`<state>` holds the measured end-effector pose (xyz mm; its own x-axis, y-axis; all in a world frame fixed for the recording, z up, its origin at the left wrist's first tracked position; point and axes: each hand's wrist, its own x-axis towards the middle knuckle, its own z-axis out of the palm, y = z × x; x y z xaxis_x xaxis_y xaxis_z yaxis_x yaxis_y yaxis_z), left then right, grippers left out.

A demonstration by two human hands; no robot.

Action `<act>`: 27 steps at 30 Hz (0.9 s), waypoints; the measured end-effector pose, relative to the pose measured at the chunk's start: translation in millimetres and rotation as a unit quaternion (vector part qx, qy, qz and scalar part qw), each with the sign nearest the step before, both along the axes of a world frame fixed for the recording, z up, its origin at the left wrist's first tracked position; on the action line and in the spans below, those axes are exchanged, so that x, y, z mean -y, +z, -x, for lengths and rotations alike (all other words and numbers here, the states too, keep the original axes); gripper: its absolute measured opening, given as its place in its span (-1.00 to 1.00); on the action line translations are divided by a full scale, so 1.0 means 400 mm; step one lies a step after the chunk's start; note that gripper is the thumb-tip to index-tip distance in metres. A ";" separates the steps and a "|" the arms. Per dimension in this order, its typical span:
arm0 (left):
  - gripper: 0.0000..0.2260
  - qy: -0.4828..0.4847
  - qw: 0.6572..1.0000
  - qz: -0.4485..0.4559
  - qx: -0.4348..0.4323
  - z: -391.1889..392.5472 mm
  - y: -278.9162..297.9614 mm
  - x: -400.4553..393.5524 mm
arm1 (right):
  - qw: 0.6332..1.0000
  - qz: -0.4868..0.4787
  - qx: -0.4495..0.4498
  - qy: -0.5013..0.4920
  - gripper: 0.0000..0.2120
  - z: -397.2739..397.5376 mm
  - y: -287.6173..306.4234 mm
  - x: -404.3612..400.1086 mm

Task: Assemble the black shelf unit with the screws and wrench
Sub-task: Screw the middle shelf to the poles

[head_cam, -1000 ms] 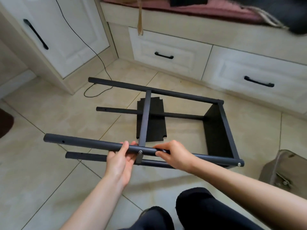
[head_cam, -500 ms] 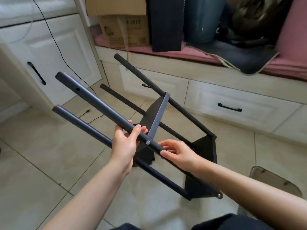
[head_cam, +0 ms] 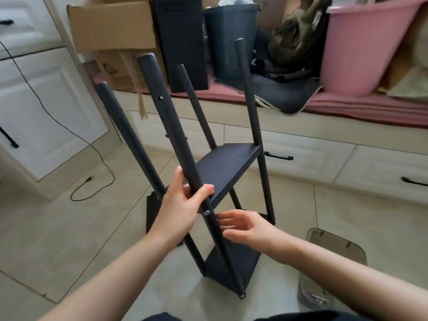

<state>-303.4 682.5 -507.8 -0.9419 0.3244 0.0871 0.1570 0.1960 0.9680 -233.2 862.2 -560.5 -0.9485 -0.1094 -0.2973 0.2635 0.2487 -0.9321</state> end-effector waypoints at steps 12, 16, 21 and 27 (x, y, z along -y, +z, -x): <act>-0.68 -0.117 0.990 0.070 -0.024 -0.007 -0.008 0.046 | 0.939 -0.143 -0.043 -0.311 -0.47 0.041 0.076 -0.372; -0.66 -0.149 0.986 0.079 -0.011 0.006 -0.002 0.061 | 0.937 -0.136 -0.062 -0.315 -0.48 0.107 0.097 -0.377; -0.71 -0.157 0.984 0.079 -0.014 0.032 0.001 0.067 | 0.925 -0.135 -0.091 -0.344 -0.85 0.121 0.077 -0.376; -0.68 -0.106 0.993 0.040 -0.016 0.059 -0.022 0.072 | 0.924 -0.117 -0.092 -0.352 -0.88 0.060 0.064 -0.369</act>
